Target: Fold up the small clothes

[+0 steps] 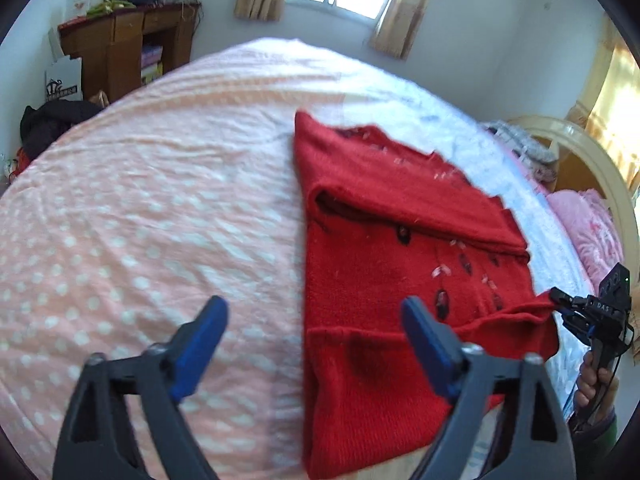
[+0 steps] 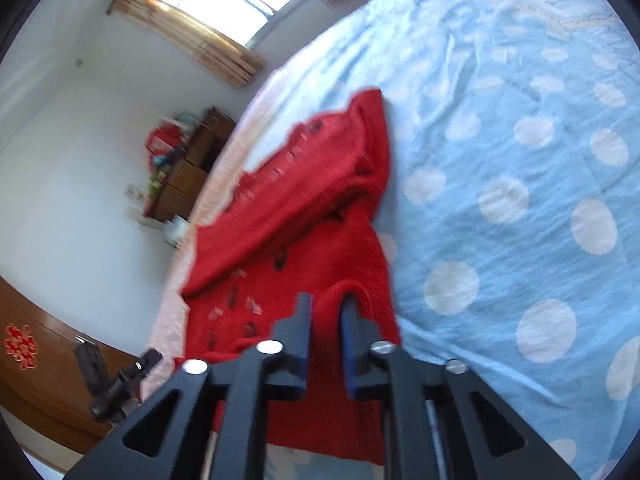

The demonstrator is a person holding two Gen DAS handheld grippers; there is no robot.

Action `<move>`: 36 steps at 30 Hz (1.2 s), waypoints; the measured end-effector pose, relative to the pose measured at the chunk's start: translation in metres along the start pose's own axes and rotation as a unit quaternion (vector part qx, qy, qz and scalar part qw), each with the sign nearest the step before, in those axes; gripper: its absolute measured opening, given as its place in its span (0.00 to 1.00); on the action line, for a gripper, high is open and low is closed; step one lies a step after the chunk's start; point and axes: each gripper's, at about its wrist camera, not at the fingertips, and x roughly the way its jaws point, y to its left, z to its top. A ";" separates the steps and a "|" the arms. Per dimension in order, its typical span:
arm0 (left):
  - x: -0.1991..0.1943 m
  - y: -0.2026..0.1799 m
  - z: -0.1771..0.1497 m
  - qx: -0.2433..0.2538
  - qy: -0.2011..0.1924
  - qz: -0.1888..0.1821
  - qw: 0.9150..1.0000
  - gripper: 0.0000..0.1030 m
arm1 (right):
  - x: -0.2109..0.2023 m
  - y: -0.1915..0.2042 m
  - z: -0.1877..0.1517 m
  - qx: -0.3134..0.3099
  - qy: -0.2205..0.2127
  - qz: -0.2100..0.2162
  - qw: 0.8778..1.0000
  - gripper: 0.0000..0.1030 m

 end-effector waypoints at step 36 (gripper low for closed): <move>0.017 -0.063 -0.043 0.135 -0.070 0.041 0.988 0.14 | -0.035 0.021 -0.046 -0.101 -0.072 -0.085 0.989 0.65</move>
